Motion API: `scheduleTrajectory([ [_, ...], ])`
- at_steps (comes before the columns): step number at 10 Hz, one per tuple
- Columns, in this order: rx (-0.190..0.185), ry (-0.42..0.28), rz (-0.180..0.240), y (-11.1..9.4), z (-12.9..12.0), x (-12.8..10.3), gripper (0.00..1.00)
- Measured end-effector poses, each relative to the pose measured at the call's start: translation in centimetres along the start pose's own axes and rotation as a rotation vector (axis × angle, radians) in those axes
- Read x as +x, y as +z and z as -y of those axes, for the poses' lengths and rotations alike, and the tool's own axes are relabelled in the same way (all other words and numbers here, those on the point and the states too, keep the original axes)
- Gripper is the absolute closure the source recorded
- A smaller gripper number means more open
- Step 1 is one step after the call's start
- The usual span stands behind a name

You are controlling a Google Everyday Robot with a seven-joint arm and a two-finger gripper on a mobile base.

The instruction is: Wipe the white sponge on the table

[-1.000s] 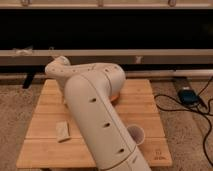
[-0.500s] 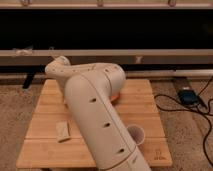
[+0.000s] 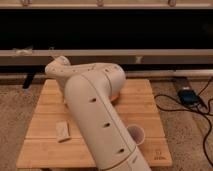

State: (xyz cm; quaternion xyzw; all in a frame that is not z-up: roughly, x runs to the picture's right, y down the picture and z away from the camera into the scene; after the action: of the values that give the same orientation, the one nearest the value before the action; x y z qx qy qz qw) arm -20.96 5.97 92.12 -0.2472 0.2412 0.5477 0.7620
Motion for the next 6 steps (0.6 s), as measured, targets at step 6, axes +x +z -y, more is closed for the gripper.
scheduleTrajectory([
  [6,-0.036,-0.071,0.027,-1.2,-3.5,4.0,0.2],
])
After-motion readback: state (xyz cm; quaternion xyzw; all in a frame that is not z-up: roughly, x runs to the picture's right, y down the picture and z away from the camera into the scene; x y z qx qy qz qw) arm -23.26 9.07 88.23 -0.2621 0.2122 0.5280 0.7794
